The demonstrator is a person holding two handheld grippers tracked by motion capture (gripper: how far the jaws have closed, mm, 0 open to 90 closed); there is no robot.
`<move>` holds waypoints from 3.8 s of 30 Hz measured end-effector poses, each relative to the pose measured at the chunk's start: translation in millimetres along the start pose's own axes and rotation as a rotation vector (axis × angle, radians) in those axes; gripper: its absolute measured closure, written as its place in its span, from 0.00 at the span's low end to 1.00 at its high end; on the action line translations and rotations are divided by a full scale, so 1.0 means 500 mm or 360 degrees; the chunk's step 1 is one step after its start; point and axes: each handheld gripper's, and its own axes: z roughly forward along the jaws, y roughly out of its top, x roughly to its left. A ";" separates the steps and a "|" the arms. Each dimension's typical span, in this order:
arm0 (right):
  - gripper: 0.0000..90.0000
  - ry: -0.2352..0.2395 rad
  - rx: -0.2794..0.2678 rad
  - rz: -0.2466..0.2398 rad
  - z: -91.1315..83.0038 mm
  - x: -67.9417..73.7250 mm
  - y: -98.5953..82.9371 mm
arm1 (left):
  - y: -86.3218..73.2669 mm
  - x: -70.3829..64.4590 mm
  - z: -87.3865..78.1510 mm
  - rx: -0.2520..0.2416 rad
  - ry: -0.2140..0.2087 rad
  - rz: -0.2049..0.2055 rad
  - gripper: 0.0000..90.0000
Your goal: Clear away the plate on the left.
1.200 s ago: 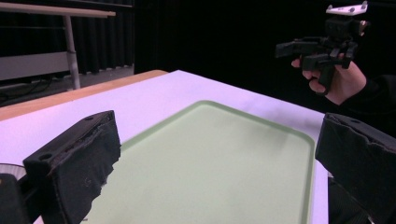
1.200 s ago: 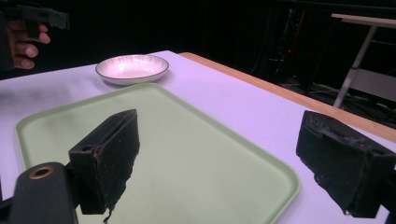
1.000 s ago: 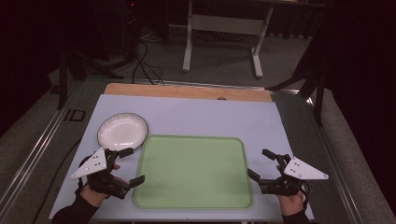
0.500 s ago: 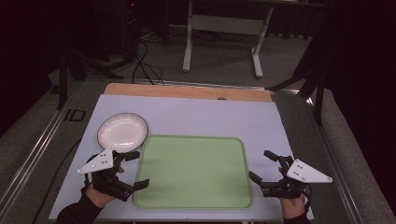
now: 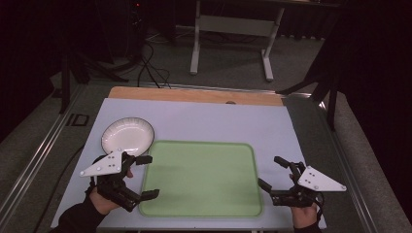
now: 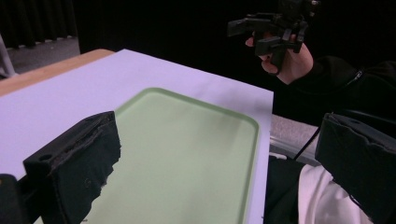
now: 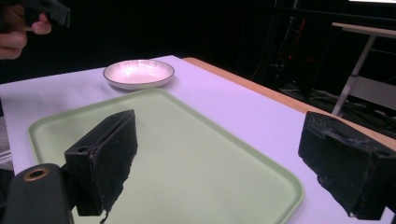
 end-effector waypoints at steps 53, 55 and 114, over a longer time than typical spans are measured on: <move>0.13 0.0000 -0.0023 -0.0053 -0.002 0.009 0.011 | -0.042 0.241 -0.166 0.0135 0.0655 -0.0356 0.12; 0.13 0.0001 -0.0025 -0.0053 -0.002 0.009 0.011 | -0.053 0.250 -0.168 0.0129 0.0660 -0.0399 0.14; 0.14 0.0004 0.0035 -0.0110 0.007 0.020 0.011 | -0.213 0.425 -0.158 0.0478 0.1080 -0.1540 0.87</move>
